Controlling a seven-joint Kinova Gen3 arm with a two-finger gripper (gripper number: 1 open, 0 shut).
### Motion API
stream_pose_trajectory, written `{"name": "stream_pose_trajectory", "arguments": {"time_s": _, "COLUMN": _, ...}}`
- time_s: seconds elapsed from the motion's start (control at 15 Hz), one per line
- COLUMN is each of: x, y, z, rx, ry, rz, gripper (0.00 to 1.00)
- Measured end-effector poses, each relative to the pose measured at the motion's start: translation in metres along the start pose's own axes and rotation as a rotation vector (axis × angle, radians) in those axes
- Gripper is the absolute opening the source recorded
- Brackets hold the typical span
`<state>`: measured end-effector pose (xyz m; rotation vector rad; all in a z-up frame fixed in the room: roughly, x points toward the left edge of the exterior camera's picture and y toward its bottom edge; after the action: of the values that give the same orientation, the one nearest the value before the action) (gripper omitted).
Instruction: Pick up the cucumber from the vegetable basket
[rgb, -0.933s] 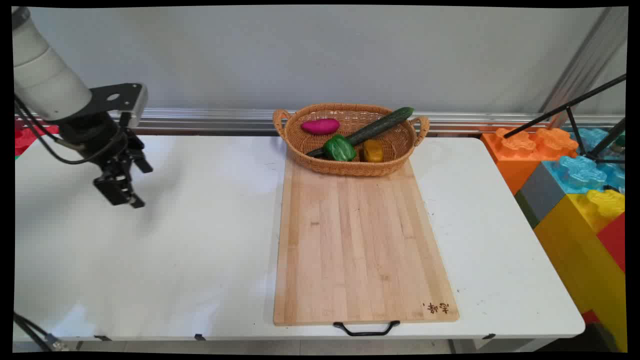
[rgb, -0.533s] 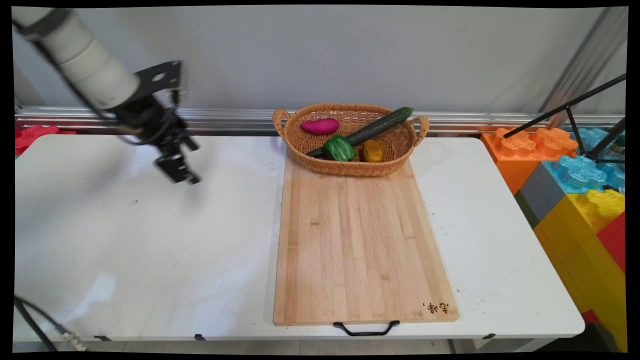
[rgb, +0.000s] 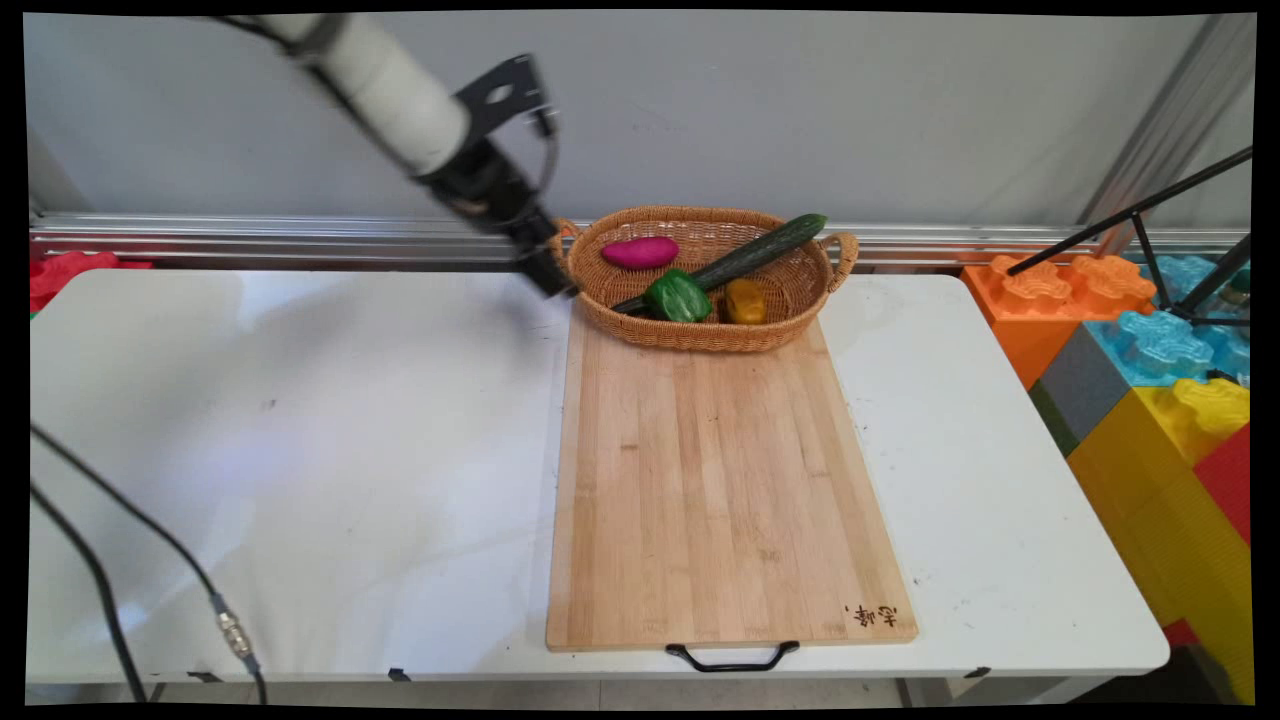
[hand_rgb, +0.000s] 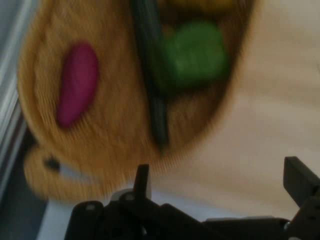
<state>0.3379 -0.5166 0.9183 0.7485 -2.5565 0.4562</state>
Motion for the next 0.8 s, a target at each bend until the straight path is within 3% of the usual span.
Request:
{"name": "stream_pose_trajectory", "arguments": {"time_s": 0.4, "x": 0.072, "y": -0.022, "z": 0.069, "rx": 0.082, "ry": 0.112, "rz": -0.083, "gripper": 1.0}}
{"name": "stream_pose_trajectory", "arguments": {"time_s": 0.8, "x": 0.106, "y": -0.035, "z": 0.134, "rx": 0.111, "ry": 0.144, "rz": -0.148, "gripper": 1.0}}
